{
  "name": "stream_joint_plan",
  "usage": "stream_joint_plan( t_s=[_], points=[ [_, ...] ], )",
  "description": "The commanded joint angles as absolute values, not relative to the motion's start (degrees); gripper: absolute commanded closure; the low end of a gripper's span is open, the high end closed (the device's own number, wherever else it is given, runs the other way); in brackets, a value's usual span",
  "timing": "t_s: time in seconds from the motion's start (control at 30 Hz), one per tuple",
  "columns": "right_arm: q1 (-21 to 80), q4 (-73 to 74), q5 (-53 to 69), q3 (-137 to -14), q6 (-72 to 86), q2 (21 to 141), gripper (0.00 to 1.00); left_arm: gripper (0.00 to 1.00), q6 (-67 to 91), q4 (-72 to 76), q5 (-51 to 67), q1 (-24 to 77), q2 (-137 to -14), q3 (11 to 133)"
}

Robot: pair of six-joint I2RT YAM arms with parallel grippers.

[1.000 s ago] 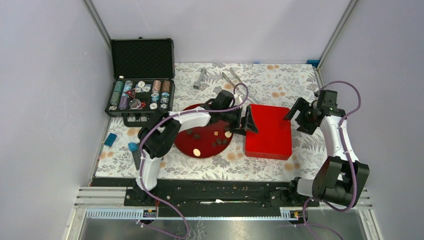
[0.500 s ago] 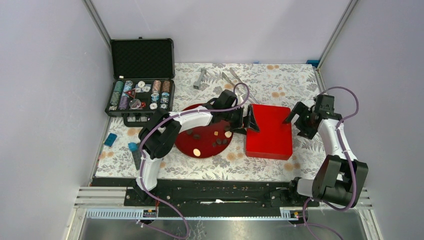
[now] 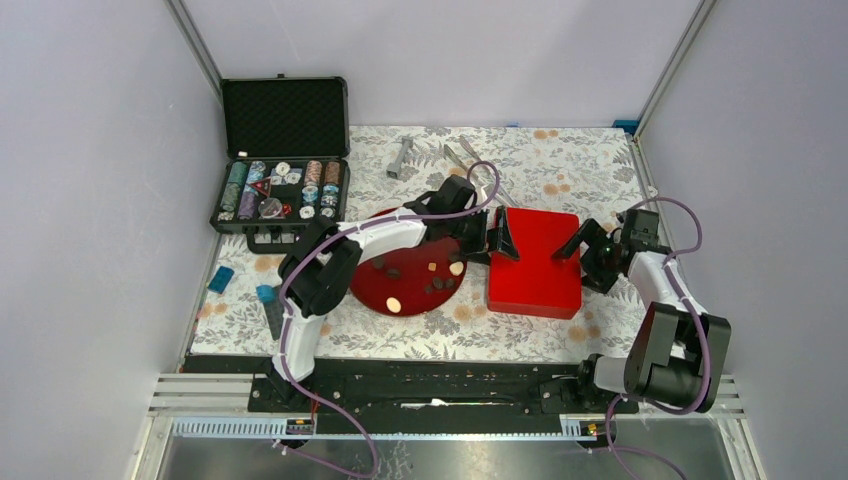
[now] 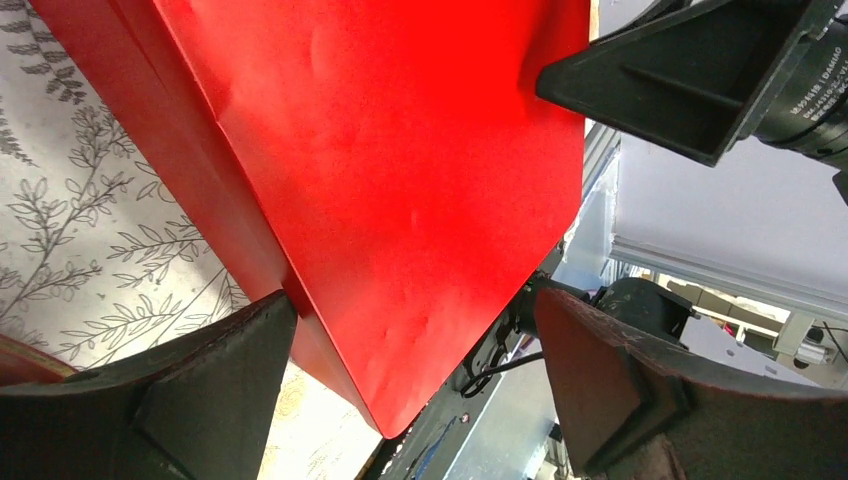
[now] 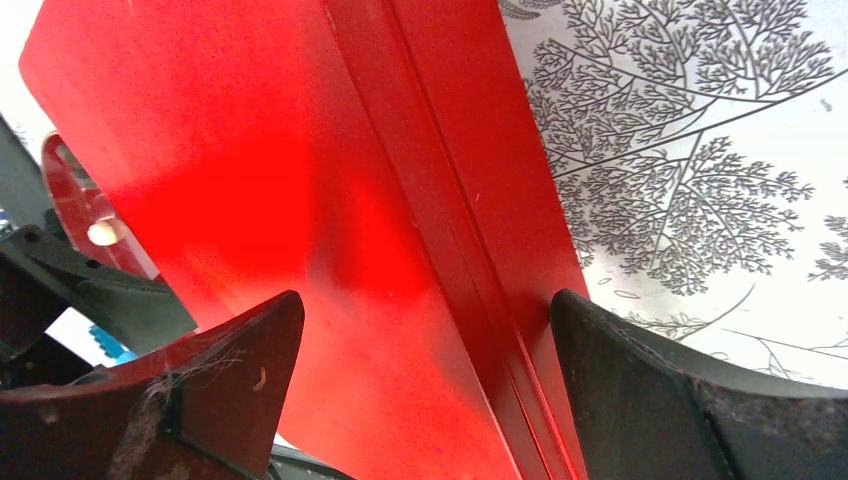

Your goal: Pack the chocolate

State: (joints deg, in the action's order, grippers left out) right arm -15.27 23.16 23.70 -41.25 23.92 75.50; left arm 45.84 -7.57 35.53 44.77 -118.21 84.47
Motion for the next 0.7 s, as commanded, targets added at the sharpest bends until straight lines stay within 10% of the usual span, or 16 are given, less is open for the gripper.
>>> stream_joint_plan(
  t_s=[0.0,0.67],
  points=[
    [-15.2,18.7,32.1,-39.7,29.0,71.8,0.0,0.07,44.0,-8.2,34.3,44.9,-119.2,88.2],
    [-15.2,29.0,13.3,-45.0,24.8,61.9,0.0,0.07,42.7,-11.2,33.7,43.5,-125.3,96.5]
  ],
)
